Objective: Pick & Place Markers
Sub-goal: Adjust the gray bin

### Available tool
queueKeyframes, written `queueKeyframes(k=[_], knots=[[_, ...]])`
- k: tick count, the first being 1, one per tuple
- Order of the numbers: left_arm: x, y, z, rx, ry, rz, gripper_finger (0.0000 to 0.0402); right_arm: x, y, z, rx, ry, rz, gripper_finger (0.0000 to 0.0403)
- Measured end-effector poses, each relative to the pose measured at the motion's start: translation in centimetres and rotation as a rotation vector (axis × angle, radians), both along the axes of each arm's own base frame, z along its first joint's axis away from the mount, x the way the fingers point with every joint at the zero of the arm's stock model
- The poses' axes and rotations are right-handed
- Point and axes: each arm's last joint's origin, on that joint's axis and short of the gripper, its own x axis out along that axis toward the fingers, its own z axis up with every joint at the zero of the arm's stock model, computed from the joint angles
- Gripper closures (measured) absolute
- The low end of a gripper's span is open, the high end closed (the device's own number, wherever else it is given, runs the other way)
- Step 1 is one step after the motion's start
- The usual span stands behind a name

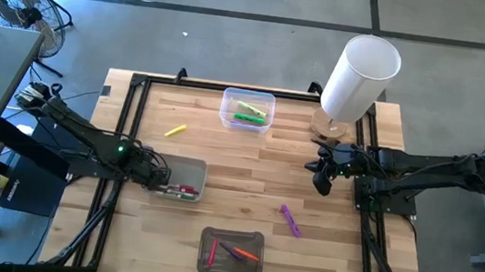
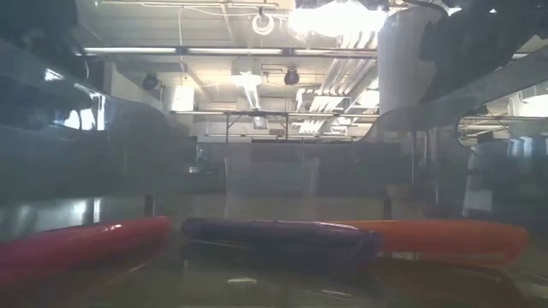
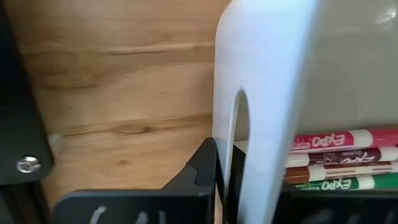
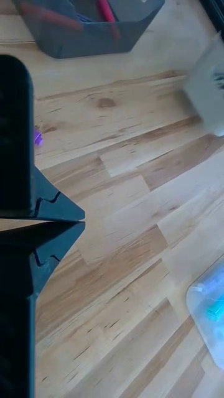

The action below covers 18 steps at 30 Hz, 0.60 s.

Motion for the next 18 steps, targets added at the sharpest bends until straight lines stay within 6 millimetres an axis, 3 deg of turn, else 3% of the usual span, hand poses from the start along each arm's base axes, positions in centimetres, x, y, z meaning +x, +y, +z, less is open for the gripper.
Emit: queueKeyframes(k=[10, 18], knots=[[0.8, 0.9, 2.8, 0.023, -0.073, 0.111, 0.0401, 0.0, 0.0, 0.0, 0.0, -0.001, 0.0, 0.0401], [3.8, 3.1, 5.2, 0.046, -0.115, 0.12, 0.0401, 0.0, 0.0, 0.0, 0.0, -0.001, 0.0, 0.0402]])
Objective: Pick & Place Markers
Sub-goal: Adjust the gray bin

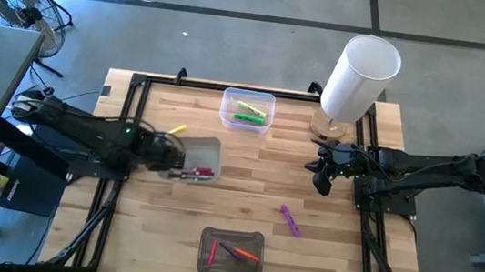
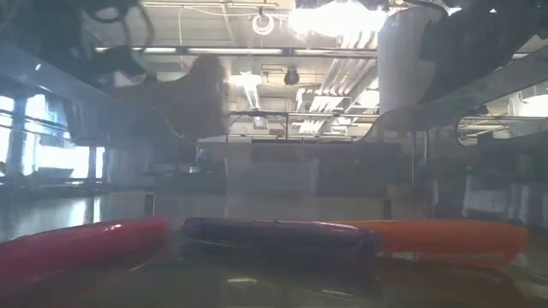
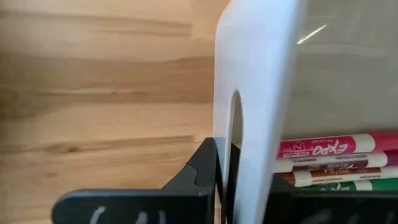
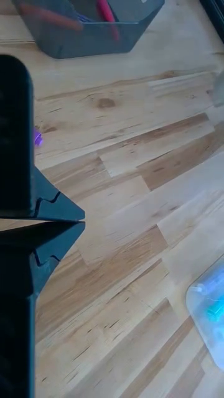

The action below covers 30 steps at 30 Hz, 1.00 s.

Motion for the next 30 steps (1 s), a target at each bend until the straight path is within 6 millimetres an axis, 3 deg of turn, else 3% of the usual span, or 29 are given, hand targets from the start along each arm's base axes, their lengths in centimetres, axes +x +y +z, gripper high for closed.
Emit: queueKeyframes(k=[11, 16, 23, 30], knots=[[9.1, 3.1, 2.0, 0.04, 0.075, -0.087, 0.0401, 0.0, 0.0, 0.0, -0.023, 0.006, 0.021, 0.0401], [12.7, 4.1, 1.3, 0.026, 0.103, -0.153, 0.0401, 0.0, 0.0, 0.0, -0.032, 0.01, 0.03, 0.0402], [15.2, 4.5, -1.3, -0.012, 0.116, -0.204, 0.0401, 0.0, 0.0, -0.1, -0.042, 0.014, 0.046, 0.0402], [16.1, 4.6, -3.2, -0.018, 0.153, -0.204, 0.0401, -0.1, 0.0, -0.1, -0.065, 0.02, 0.061, 0.0401]])
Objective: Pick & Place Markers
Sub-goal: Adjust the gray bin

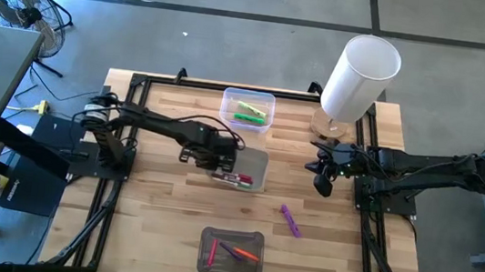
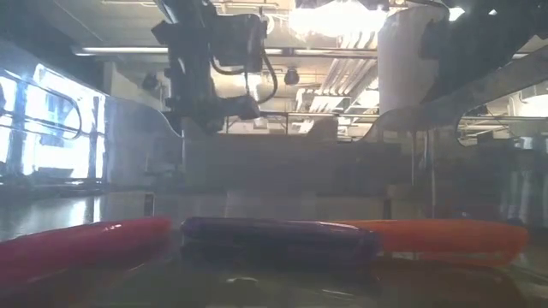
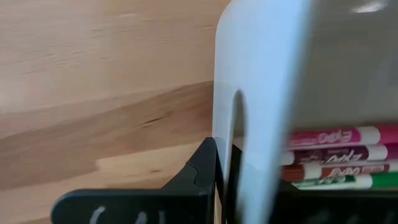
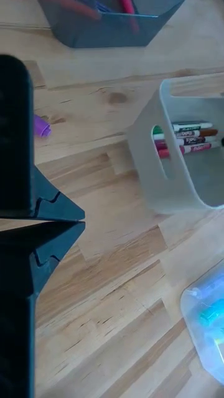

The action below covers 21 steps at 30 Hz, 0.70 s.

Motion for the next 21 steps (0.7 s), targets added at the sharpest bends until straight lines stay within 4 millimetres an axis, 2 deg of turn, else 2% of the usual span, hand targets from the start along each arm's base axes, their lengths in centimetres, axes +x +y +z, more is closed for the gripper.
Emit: queueKeyframes(k=[6, 13, 21], knots=[[1.1, 0.1, -1.3, -0.01, -0.027, 0.027, 0.0401, 0.0, 0.0, 0.0, -0.004, 0.001, 0.003, 0.0402], [1.3, 0.0, -2.2, -0.049, -0.007, 0.053, 0.0398, 0.0, 0.0, 0.0, -0.017, 0.005, 0.015, 0.0402], [1.7, 0.1, -2.3, -0.021, -0.039, 0.076, 0.0362, 0.0, 0.0, 0.0, -0.026, 0.008, 0.022, 0.0401]])
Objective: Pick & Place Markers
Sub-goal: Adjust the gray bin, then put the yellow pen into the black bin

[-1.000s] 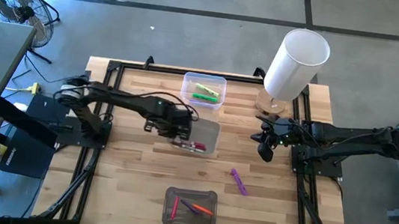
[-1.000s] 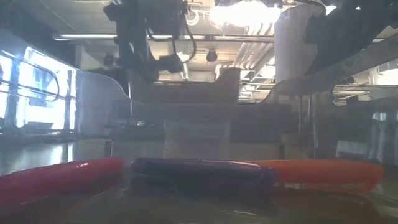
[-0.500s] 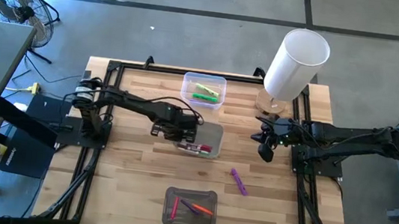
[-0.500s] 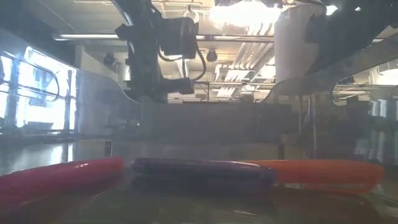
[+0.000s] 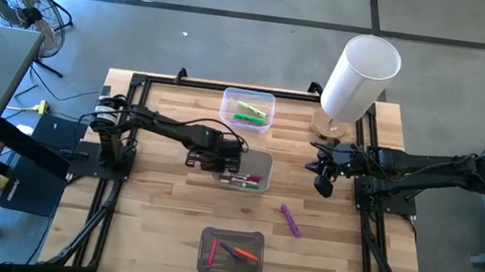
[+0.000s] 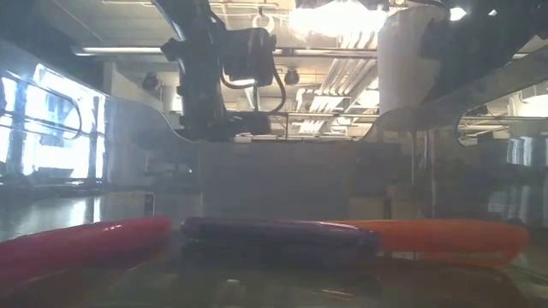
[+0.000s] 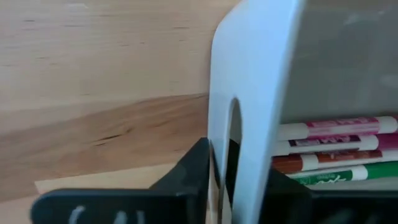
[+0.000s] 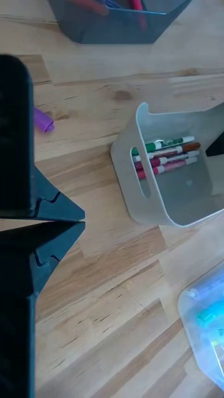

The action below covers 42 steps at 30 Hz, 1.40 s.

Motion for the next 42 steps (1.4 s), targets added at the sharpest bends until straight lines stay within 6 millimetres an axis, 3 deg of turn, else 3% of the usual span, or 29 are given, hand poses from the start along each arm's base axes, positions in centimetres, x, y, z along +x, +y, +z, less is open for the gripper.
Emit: queueKeyframes(k=[11, 18, 27, 32, 39, 42], knots=[[-0.1, 0.0, 0.3, -0.008, -0.008, -0.028, 0.0288, 0.0, 0.0, 0.0, -0.011, 0.002, 0.009, 0.0402], [-0.9, 0.1, 3.3, 0.073, -0.092, -0.056, 0.0272, 0.0, -0.1, 0.0, -0.036, 0.003, -0.018, 0.0402], [-4.7, -1.5, 9.7, 0.289, -0.189, -0.155, 0.0272, 0.0, -0.1, 0.0, 0.011, -0.009, -0.056, 0.0402], [-7.5, -3.1, 12.1, 0.367, -0.188, -0.297, 0.028, 0.1, -0.1, 0.2, 0.054, -0.033, -0.092, 0.0398], [-10.4, -5.6, 11.5, 0.292, 0.036, -0.699, 0.0329, 0.2, -0.1, 0.3, 0.068, -0.05, -0.116, 0.0402], [-10.4, -6.6, 11.0, 0.248, 0.075, -0.857, 0.0363, 0.3, -0.2, 0.4, 0.117, -0.085, -0.166, 0.0402]])
